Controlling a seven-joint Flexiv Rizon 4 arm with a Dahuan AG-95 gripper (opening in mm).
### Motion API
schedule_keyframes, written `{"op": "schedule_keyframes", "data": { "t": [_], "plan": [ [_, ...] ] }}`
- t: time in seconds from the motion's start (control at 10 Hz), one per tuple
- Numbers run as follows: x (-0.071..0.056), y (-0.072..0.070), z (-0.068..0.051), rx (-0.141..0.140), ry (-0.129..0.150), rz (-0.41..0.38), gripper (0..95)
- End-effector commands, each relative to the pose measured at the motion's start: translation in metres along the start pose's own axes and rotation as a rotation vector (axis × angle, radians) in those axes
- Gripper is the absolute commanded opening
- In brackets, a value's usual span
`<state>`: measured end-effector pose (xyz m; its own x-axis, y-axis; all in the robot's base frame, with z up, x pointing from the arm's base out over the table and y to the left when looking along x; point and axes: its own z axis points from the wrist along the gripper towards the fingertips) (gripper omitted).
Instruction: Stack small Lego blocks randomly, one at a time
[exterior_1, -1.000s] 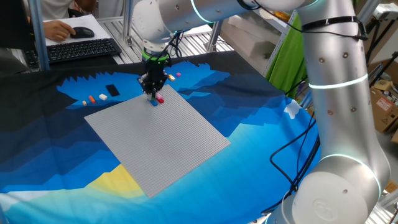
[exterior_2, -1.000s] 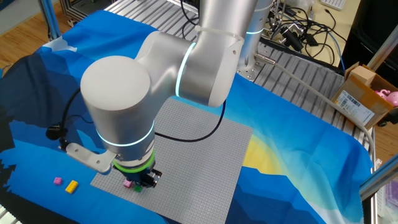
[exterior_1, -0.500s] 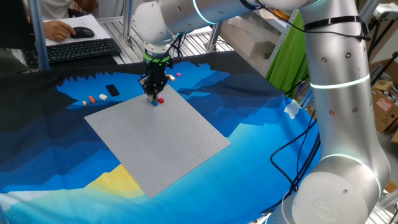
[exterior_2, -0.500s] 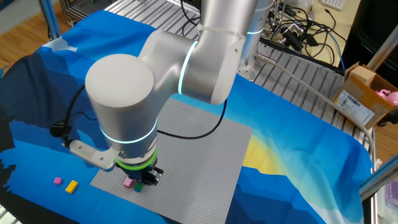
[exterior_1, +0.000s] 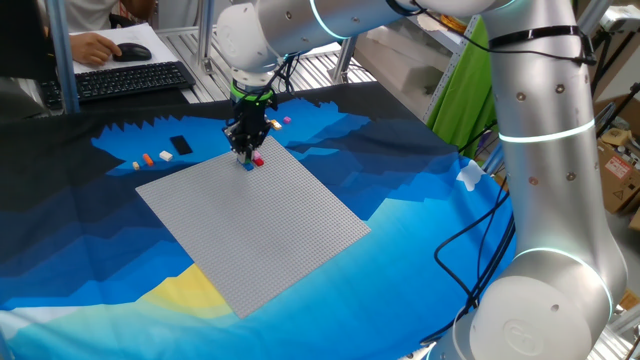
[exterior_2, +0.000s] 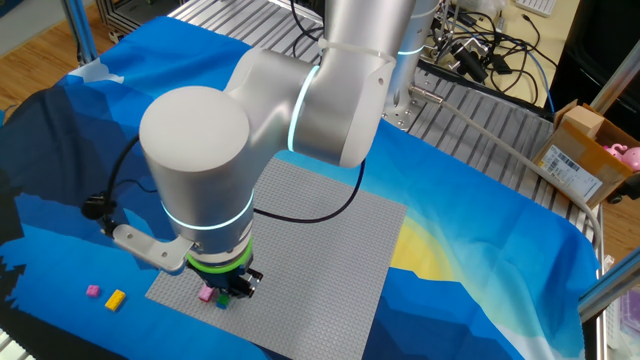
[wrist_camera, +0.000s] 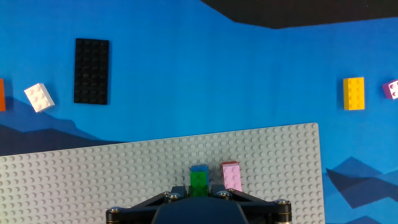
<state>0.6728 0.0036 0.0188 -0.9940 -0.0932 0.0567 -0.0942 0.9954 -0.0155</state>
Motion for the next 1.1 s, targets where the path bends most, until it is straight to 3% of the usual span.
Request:
{"op": "schedule_keyframes", "data": {
  "t": [0.1, 0.7, 0.9, 1.1],
  "plan": [
    [-0.0002, -0.0002, 0.0009, 0.001, 0.0, -0.001, 0.0],
    [-0.0004, -0.0011, 0.0009, 0.005, -0.005, 0.001, 0.0],
    [-0.0006, -0.0012, 0.0004, 0.03, -0.015, -0.011, 0.0],
    [-0.0005, -0.0012, 0.0003, 0.031, -0.016, -0.016, 0.0]
  ]
}}
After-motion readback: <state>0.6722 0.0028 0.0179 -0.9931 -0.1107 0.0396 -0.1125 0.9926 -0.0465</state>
